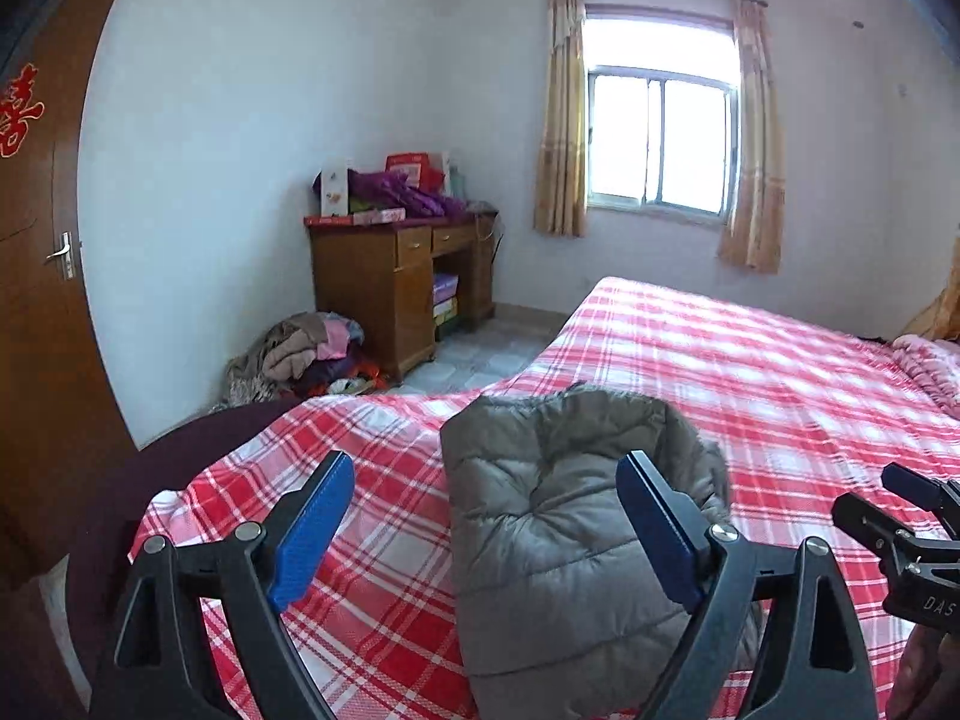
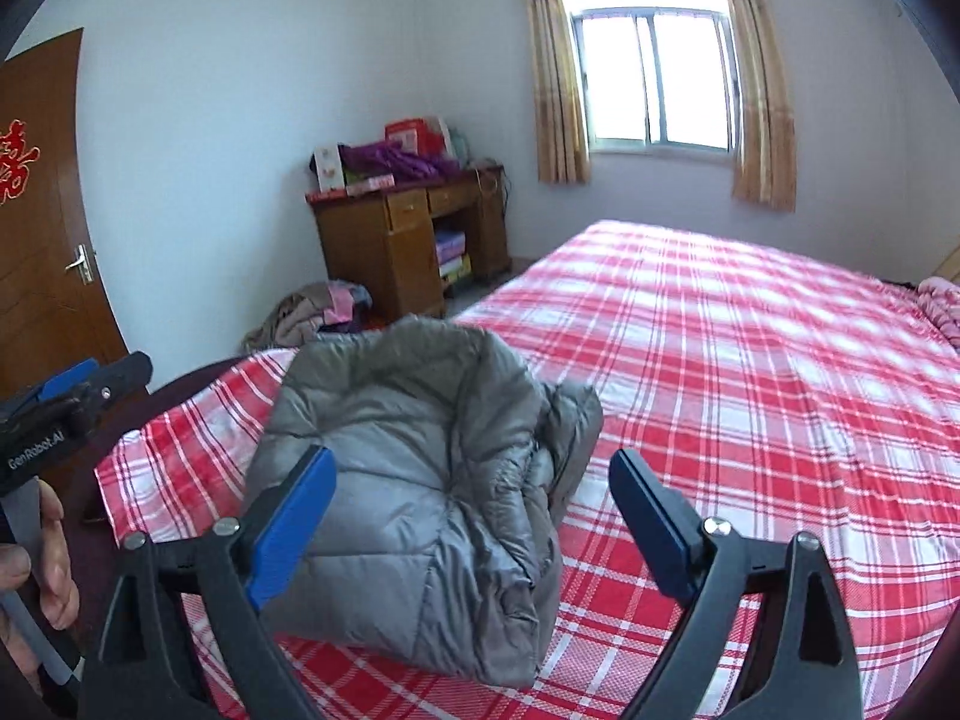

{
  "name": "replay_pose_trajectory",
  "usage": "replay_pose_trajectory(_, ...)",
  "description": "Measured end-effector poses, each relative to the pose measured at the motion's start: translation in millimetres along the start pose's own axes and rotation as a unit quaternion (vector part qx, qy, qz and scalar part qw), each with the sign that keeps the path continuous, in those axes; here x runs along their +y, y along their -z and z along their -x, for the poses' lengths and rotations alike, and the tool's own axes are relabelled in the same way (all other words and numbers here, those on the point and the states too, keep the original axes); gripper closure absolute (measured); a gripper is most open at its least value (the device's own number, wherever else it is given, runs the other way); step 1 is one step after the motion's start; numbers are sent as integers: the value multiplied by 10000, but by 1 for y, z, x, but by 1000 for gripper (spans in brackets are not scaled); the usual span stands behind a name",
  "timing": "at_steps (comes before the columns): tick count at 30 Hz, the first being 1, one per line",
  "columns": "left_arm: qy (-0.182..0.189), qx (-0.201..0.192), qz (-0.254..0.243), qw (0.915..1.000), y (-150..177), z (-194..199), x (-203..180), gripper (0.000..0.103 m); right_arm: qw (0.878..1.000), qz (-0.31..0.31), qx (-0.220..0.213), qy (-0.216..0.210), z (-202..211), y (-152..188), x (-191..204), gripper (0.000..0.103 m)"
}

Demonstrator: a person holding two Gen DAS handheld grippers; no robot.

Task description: Fold large clothes

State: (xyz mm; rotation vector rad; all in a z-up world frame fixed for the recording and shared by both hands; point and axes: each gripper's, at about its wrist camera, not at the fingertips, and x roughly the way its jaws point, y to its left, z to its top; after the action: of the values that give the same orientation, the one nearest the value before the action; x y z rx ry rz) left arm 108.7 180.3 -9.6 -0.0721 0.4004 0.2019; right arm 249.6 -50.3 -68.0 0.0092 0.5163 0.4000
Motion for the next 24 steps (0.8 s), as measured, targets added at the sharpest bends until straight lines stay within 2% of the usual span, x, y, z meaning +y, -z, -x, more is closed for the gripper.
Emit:
replay_pose_trajectory(8,41,21,36,10000,1,0,1,13,9995,176,-243,-30,17,-5,12,8)
replay_pose_trajectory(24,15,65,81,9999,4,-6,5,13,9992,249,-290,-84,19,-3,18,7)
